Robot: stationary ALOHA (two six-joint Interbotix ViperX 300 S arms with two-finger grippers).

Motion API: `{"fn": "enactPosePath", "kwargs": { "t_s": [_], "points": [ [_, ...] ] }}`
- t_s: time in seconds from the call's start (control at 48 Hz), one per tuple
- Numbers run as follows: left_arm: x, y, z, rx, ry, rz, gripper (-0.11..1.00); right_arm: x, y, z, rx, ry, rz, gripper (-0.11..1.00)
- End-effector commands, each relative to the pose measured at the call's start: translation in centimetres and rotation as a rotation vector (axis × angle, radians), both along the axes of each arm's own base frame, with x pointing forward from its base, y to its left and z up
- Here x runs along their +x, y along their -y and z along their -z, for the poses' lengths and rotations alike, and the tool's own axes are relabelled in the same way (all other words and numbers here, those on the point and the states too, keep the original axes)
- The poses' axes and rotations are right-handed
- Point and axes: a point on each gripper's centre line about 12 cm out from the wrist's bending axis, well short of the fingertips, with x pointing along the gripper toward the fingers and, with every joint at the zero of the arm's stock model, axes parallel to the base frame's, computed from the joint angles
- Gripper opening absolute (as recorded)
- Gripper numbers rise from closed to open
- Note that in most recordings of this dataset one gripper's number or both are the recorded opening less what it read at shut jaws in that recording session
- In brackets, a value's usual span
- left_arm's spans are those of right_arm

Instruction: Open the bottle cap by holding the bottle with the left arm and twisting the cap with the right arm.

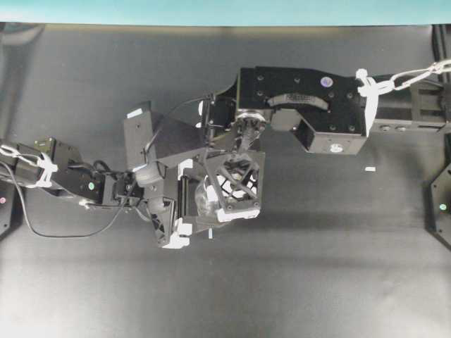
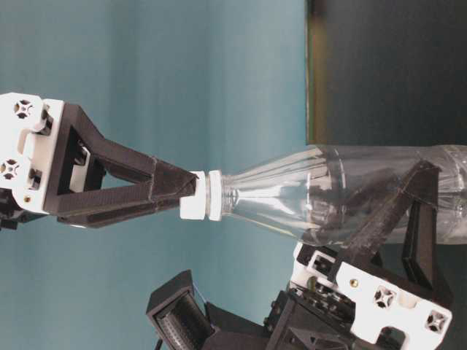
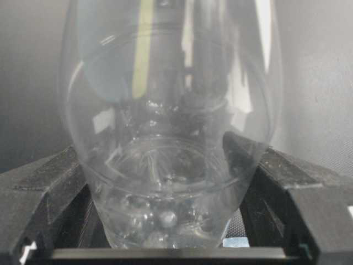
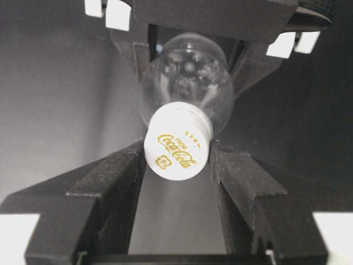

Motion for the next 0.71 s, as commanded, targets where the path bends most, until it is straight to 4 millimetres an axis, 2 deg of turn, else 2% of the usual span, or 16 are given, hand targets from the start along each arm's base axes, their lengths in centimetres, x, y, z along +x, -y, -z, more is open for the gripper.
{"fn": "enactPosePath", "kwargs": {
  "t_s": [0.0, 0.063, 0.167, 0.25, 0.438, 0.542, 0.688],
  "points": [
    [0.2, 0.0, -0.2, 0.0, 0.009, 0.002, 0.79, -0.1, -0.1, -0.1, 0.003, -0.002, 0.019, 0.38],
    [0.1, 0.1, -0.2, -0.001, 0.009, 0.002, 0.79, -0.2, -0.1, -0.1, 0.006, -0.005, 0.023, 0.4],
    [0.1, 0.1, -0.1, -0.001, 0.006, 0.002, 0.79, -0.4, -0.3, 0.1, 0.004, -0.011, 0.019, 0.69],
    [0.1, 0.1, -0.2, -0.001, 0.008, 0.002, 0.79, -0.4, -0.3, -0.2, 0.009, -0.003, 0.037, 0.84],
    [0.1, 0.1, -0.1, -0.001, 0.006, 0.004, 0.79, -1.1, 0.1, -2.3, 0.052, 0.021, 0.21, 0.84],
    [0.1, 0.1, -0.1, -0.001, 0.005, 0.004, 0.79, -1.9, -0.1, -3.7, 0.105, -0.01, 0.401, 0.83],
    [0.0, 0.2, -0.1, -0.001, 0.001, 0.007, 0.79, -2.0, -0.3, -5.4, 0.185, -0.016, 0.672, 0.83]
  ]
}}
